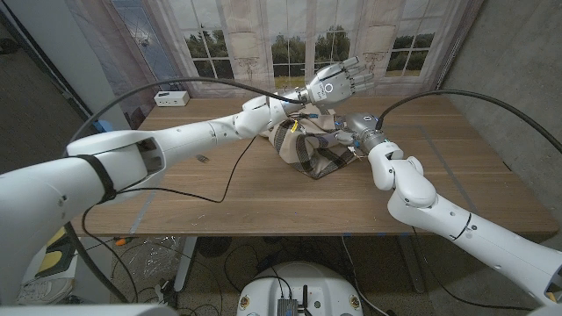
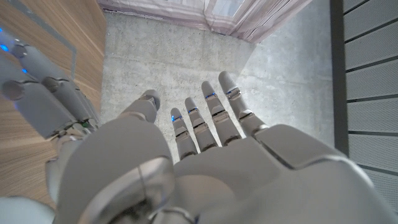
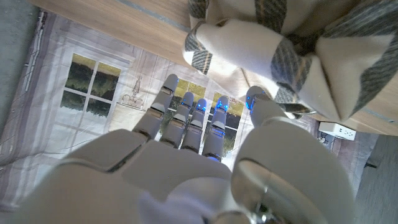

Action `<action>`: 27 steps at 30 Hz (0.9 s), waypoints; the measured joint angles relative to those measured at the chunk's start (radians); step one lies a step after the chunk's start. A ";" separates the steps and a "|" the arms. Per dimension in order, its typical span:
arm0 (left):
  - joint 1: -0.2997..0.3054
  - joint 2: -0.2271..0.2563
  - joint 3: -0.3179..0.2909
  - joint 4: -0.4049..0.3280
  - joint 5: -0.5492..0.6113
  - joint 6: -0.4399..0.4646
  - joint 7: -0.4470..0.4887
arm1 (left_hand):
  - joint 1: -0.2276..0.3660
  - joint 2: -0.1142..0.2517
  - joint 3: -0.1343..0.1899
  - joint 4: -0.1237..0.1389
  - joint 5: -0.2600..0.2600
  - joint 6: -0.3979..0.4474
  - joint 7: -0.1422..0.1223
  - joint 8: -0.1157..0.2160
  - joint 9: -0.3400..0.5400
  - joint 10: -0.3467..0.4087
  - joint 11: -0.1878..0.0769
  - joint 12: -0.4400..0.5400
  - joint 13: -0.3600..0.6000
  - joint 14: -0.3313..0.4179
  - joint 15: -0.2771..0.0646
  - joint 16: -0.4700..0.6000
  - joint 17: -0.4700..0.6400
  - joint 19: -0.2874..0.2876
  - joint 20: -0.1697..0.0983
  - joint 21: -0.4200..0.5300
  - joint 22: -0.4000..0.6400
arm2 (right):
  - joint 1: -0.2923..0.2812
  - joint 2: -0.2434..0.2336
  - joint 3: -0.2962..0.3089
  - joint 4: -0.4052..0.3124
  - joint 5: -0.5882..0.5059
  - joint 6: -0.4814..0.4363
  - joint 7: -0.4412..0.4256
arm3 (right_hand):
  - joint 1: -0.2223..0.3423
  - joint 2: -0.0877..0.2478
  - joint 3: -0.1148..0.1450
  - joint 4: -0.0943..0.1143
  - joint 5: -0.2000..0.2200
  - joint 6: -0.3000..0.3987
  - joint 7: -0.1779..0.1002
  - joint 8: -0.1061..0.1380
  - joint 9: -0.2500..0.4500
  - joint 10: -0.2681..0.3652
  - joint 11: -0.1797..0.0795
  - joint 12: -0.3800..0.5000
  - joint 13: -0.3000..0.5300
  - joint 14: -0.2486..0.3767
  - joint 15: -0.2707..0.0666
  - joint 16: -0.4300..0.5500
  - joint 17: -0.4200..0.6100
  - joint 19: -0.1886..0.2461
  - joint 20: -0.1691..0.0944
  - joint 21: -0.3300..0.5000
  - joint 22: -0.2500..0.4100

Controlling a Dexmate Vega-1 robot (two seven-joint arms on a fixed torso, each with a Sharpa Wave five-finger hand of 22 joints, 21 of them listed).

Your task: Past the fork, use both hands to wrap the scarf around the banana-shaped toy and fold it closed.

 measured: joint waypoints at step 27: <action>0.346 0.058 -0.339 -0.284 -0.201 0.068 -0.091 | -0.032 -0.005 0.014 -0.006 0.003 0.023 0.012 0.005 -0.005 0.014 0.018 0.008 -0.014 -0.001 -0.001 0.000 -0.019 -0.012 0.023 -0.022 0.003 | -0.068 0.060 0.158 0.056 0.306 0.113 -0.239 | -0.013 0.027 -0.006 0.010 0.000 0.014 0.007 0.000 -0.001 0.011 0.000 0.000 -0.005 0.000 0.000 0.012 0.003 0.007 0.004 -0.008 0.003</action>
